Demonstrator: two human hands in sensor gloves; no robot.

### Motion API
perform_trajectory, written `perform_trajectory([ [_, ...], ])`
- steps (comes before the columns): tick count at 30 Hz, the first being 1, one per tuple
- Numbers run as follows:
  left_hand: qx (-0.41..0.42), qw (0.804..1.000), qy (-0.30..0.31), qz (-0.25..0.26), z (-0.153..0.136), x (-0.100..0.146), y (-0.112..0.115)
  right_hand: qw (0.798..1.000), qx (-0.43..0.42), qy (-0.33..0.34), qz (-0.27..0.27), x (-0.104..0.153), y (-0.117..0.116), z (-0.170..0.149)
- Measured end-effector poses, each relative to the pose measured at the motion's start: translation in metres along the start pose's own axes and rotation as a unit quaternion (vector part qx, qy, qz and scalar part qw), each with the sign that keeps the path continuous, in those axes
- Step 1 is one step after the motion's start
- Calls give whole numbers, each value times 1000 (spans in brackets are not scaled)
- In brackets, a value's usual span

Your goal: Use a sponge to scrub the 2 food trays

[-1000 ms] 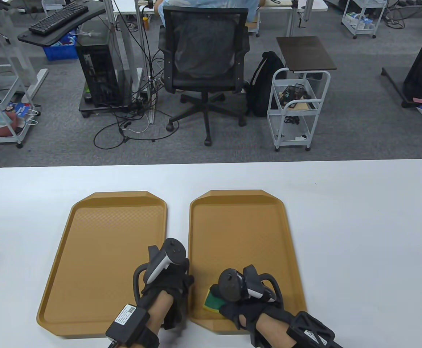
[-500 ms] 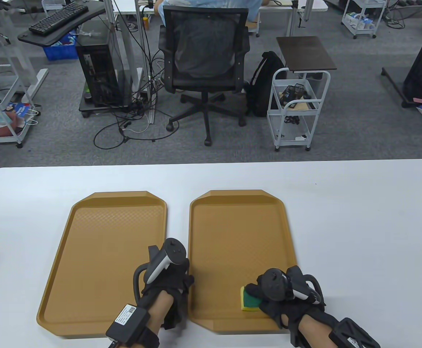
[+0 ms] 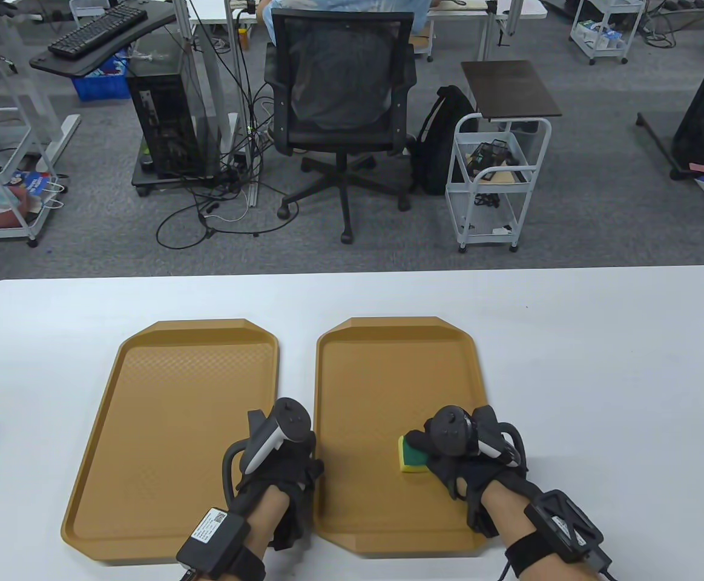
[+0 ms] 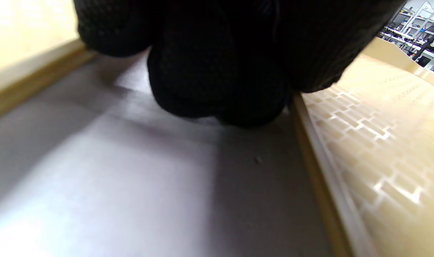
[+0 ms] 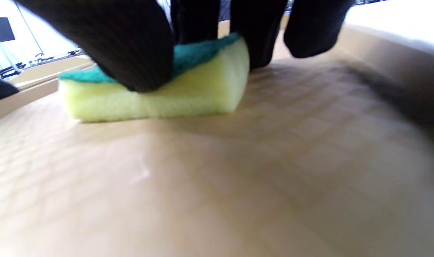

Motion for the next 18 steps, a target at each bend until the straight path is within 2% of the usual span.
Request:
perform_trajectory([
  [10,-1,1000,0,2,0,0,0,997,-45,-58,-12,-43,9,-10],
  [18,-2,1000,1,3,0,0,0,988,-96,-120,-31,-81,17,-15],
])
Point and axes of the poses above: the tracker on the back of each hand, its own z axis roughly to the thumb side, its own x axis roughly from the fingertips to the wrist, y = z × x, the point moved 5 cm from there along -x, roughly from the wrist to the fingertips, and after that the axes turned 7 degrees about -y, right-handed, at the moved point
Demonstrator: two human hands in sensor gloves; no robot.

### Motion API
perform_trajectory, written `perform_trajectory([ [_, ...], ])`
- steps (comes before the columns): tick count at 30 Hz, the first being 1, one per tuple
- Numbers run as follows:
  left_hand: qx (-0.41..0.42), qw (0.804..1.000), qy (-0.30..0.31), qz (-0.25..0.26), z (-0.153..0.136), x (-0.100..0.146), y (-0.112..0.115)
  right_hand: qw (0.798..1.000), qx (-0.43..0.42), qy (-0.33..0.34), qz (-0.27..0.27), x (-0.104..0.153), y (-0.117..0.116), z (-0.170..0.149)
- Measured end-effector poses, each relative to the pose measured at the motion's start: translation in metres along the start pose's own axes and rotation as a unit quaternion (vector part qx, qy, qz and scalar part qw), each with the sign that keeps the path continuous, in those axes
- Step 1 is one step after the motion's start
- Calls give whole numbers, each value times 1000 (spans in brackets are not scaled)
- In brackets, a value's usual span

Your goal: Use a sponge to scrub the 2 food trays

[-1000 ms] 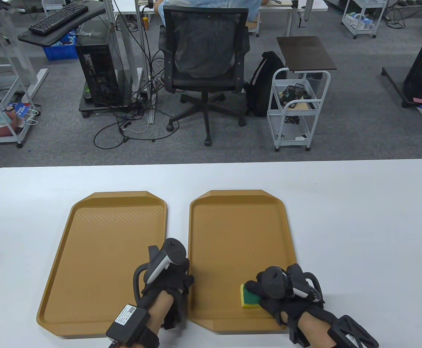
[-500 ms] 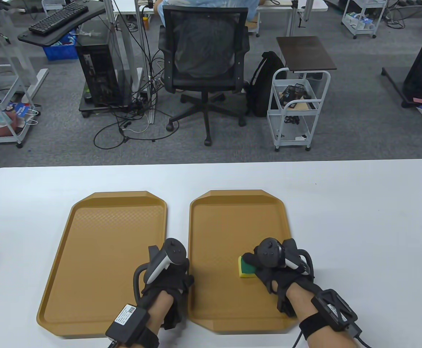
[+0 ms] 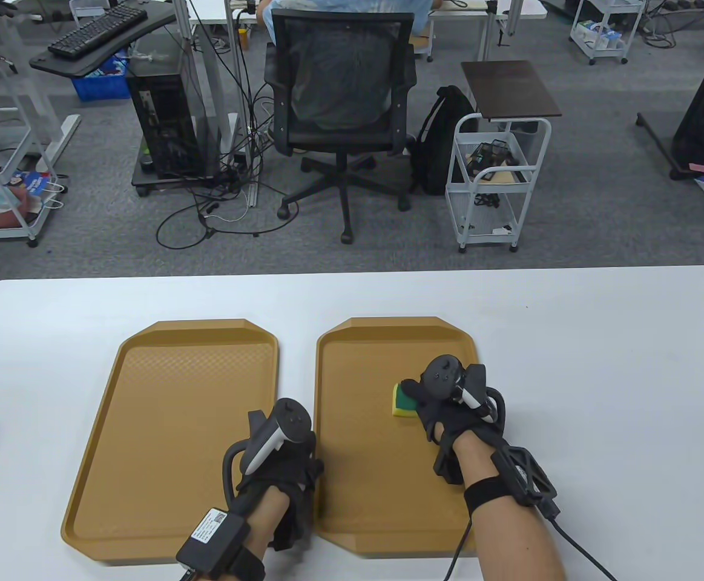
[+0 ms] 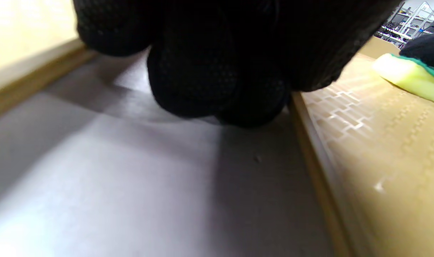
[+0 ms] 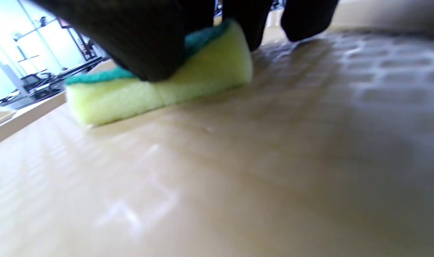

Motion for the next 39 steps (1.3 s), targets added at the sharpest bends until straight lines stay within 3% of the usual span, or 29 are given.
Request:
perform_trajectory([
  [13,1,1000,0,0,0,0,0,997,-51,-59,-16,-38,0,13],
  [25,-1,1000,1,1,0,0,0,1000,-7,25,4,-30,-20,73],
  [31,-1,1000,0,0,0,0,1,999,12,34,17,-24,-20,68],
  [39,-1,1000,0,0,0,0,1,991,98,87,24,4,-23,72],
])
Point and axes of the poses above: the tracker on the back of each hand, its own z axis roughly to the thumb side, its own x axis roughly from the fingertips to the wrist, y = z × x, the point moved 5 cm from there along -x, roughly from the wrist to the fingertips, and after that the axes turned 7 degrees about -y, right-handed, at the moved point
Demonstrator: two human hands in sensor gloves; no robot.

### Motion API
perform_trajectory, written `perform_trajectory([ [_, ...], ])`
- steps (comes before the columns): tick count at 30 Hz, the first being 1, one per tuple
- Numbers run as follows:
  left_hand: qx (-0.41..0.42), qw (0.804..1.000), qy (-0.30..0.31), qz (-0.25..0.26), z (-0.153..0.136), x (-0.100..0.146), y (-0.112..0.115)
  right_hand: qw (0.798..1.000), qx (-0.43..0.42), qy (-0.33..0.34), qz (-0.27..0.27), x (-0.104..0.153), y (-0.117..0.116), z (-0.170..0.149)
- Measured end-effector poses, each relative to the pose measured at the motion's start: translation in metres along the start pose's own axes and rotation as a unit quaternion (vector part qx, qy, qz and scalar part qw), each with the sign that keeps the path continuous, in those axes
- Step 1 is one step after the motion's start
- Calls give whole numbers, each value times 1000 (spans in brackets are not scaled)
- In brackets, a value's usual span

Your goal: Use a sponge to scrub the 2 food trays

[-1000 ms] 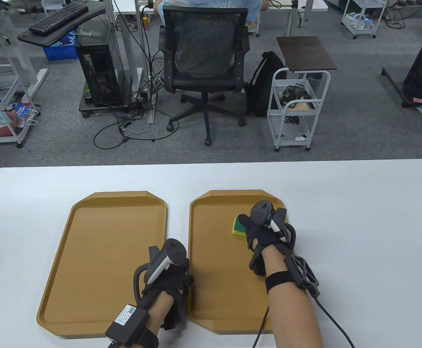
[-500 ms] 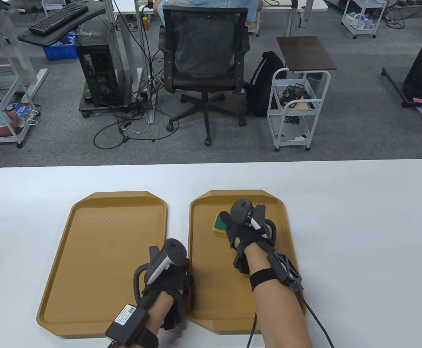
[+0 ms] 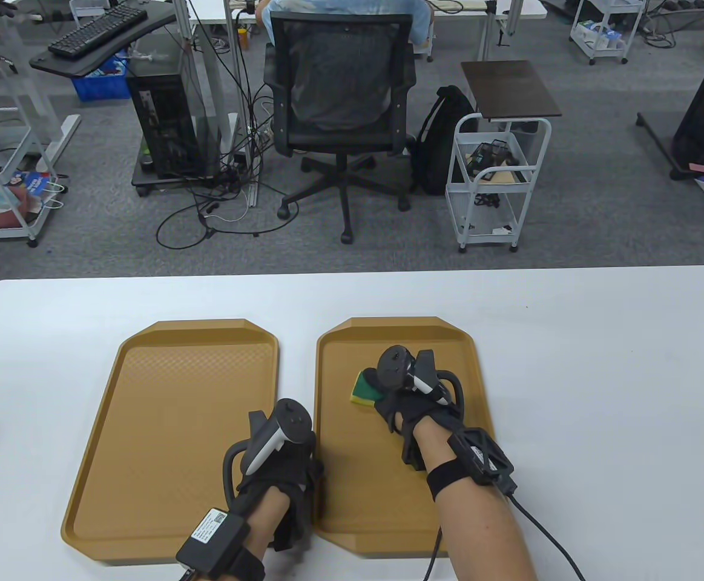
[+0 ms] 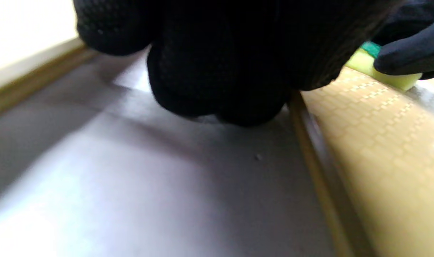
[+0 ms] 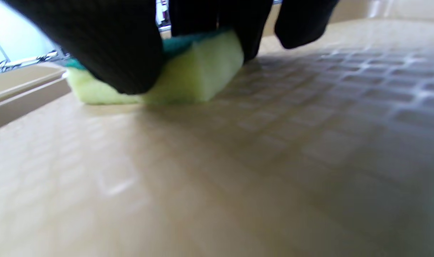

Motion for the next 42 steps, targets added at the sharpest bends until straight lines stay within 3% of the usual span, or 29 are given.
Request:
perform_trajectory([
  [26,0,1000,-6,3,0,0,0,990,72,118,36,113,-30,13],
  [42,-1,1000,-7,4,0,0,0,982,116,143,44,151,-41,20],
])
Point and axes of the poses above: the tracker on the back of each hand, its own z axis roughly to the thumb side, its own x axis roughly from the fingertips to the wrist, y = z × x, the point moved 5 cm from there along -x, roughly from the wrist to the fingertips, and after that the axes turned 7 degrees about -y, right-handed, at the moved point
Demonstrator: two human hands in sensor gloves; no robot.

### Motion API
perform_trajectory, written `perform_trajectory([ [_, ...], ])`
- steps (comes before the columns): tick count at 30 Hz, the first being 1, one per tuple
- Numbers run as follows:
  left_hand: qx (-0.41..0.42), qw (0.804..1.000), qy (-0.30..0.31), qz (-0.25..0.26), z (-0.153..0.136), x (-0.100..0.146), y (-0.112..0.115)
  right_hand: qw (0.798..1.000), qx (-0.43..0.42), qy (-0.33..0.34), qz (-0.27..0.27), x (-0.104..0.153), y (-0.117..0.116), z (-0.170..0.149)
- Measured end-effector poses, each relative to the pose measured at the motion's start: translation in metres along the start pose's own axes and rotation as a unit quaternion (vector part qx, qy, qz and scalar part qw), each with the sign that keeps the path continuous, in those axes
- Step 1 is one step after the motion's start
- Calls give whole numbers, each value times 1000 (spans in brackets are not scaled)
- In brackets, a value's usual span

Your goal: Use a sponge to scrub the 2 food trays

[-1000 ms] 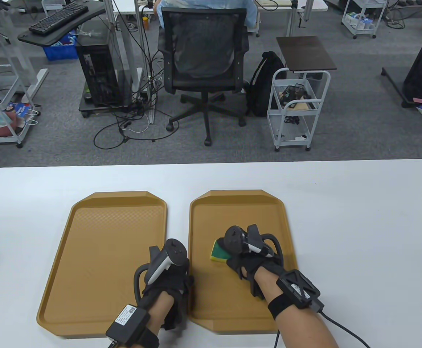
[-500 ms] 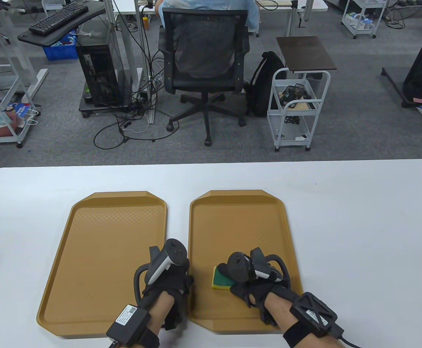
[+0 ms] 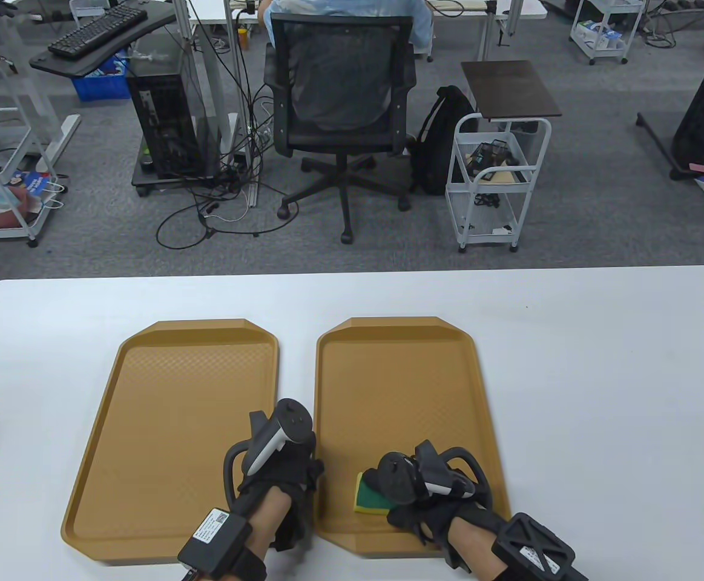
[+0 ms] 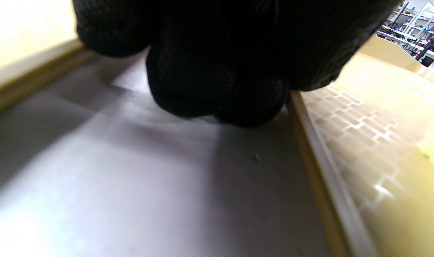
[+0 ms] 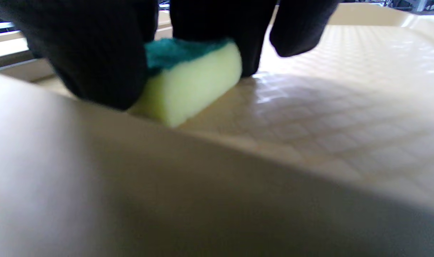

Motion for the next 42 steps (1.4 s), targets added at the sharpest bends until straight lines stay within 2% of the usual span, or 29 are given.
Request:
perform_trajectory([
  [5,-2,1000,0,2,0,0,0,999,-32,-1,-20,5,7,-8],
  [9,-6,1000,-1,5,1,1,0,998,-42,-29,-45,23,18,-33],
  [17,-15,999,-15,37,6,6,2,987,-72,-115,-84,77,29,-115],
  [24,-70,995,-48,62,19,11,0,973,-118,-167,-109,118,31,-165],
  [30,-162,977,-78,116,44,14,-3,963,-144,-173,-144,134,29,-178],
  [34,-185,967,-112,132,54,13,-1,961,-172,-167,-139,138,28,-184],
  [38,-133,978,-136,87,45,3,-3,958,-185,-159,-150,142,32,-188],
  [40,-78,987,-133,41,35,-4,-5,957,-188,-156,-154,144,34,-190],
  [42,5,993,-108,-39,22,-13,-1,956,-196,-153,-157,147,35,-193],
])
Point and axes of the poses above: the tracker on the back of each hand, its own z axis roughly to the thumb side, its own x axis roughly from the fingertips to the wrist, y = z × x, the point moved 5 cm from there along -x, roughly from the wrist to the fingertips, and after that the axes turned 7 degrees about -y, right-handed, at the moved point
